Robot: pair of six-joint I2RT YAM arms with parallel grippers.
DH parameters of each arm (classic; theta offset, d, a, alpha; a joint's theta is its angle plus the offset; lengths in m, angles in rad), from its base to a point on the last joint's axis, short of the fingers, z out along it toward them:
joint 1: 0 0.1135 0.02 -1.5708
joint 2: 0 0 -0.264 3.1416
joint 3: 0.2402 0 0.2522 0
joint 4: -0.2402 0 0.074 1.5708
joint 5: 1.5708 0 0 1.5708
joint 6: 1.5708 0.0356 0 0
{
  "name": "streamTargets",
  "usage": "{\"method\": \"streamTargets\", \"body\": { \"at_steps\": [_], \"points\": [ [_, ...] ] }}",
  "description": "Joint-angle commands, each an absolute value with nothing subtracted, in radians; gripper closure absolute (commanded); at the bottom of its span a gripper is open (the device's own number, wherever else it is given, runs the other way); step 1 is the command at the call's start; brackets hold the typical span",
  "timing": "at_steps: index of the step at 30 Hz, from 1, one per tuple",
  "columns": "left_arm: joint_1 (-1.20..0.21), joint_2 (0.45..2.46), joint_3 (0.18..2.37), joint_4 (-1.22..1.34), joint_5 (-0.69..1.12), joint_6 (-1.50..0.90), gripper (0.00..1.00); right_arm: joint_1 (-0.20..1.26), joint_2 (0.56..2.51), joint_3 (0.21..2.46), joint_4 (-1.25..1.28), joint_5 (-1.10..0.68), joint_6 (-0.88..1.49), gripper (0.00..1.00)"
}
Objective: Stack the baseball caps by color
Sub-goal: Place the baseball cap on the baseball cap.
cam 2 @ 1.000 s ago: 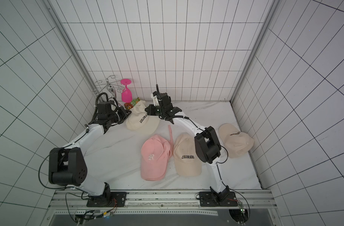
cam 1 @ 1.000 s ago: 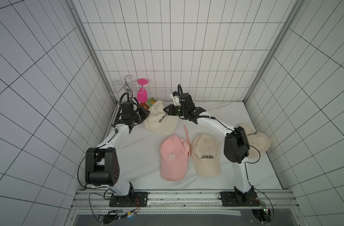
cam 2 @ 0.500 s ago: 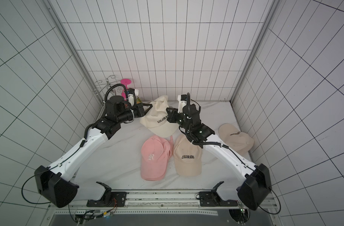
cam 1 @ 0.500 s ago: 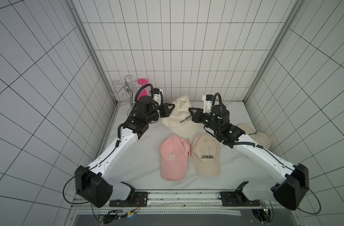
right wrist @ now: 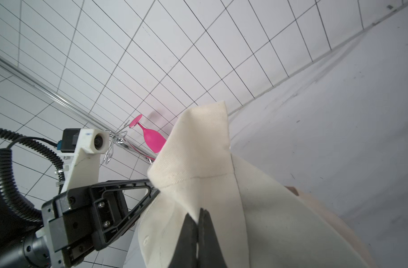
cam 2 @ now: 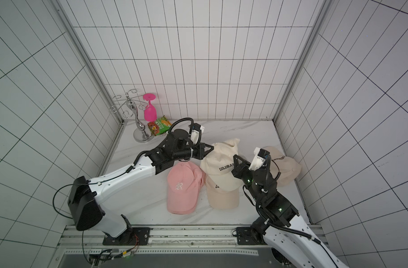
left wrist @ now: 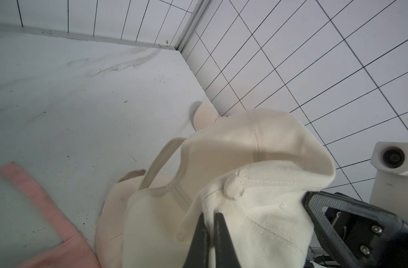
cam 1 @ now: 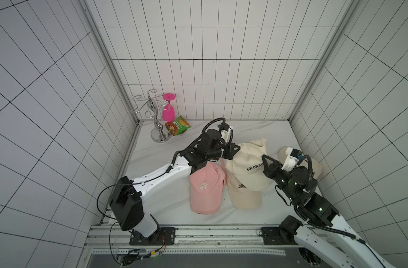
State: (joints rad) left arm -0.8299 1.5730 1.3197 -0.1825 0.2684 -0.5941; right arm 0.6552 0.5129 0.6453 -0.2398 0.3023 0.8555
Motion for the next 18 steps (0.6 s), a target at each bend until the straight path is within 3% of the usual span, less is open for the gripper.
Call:
{"method": "streamTargets", "body": {
  "at_steps": [1, 6, 13, 18],
  "points": [
    [-0.811, 1.603, 1.312, -0.127, 0.134, -0.591, 1.00, 0.656, 0.476, 0.581, -0.346, 0.397, 0.911, 1.00],
    [-0.811, 1.663, 1.310, -0.123, 0.109, -0.571, 1.00, 0.625, 0.489, 0.538, -0.356, 0.417, 0.923, 1.00],
    [-0.799, 1.730, 1.338, -0.102, 0.064, -0.493, 1.00, 0.501, 0.587, 0.461, -0.237, 0.279, 0.977, 1.00],
    [-0.750, 1.790, 1.377, -0.062, 0.126, -0.485, 1.00, 0.482, 0.624, 0.421, -0.192, 0.264, 1.010, 1.00]
  ]
}}
